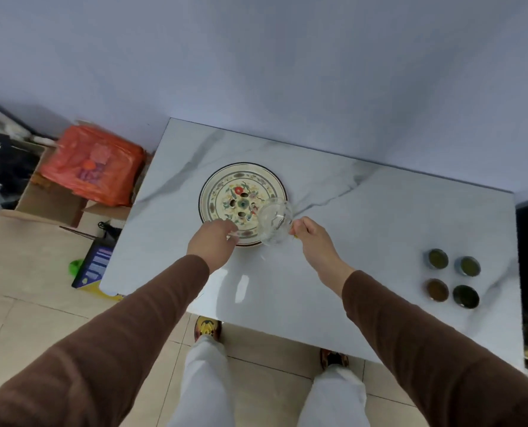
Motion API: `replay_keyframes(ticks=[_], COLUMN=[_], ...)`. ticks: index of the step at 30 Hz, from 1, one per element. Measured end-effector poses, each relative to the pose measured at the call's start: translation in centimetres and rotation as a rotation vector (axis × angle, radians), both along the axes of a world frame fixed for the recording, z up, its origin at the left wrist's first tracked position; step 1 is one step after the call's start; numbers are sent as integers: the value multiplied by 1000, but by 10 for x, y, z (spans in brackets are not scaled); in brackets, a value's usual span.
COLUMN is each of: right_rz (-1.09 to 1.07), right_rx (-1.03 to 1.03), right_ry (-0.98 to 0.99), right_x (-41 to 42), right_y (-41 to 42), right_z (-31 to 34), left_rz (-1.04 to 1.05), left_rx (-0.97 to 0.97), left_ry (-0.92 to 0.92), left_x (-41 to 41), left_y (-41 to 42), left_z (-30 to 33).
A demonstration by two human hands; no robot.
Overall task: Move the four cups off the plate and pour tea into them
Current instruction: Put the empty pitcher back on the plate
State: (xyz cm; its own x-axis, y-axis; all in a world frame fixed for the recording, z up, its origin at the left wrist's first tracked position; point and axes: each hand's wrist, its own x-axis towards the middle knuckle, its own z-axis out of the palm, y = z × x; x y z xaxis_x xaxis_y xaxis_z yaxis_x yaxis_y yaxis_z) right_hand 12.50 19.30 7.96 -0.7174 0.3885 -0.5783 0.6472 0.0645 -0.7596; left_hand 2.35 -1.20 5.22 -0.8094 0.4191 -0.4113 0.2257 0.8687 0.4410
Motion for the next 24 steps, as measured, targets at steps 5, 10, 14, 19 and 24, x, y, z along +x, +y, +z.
replay_keyframes(ticks=[5,10,14,19,24], right_rz=[-91,-139,-137,-125,-118], right_rx=[26,35,11,-17,-35], right_ry=[-12,-16,-35,-28,-24], right_x=[-47,-85,-109,-124,-123], right_y=[-43,-60,-61,-57,-54], right_z=[-21,-51,-85,-116,-130], left_rz=[-82,-143,-166,-191,-223], left_rx=[13,-4,-8,-5,-4], left_ry=[8,15,20,30,32], left_x=[-44,-77,-94,-108,-108], left_y=[-31,-36,-32,-23,-18], left_z=[-15,-38,-59,-79,-88])
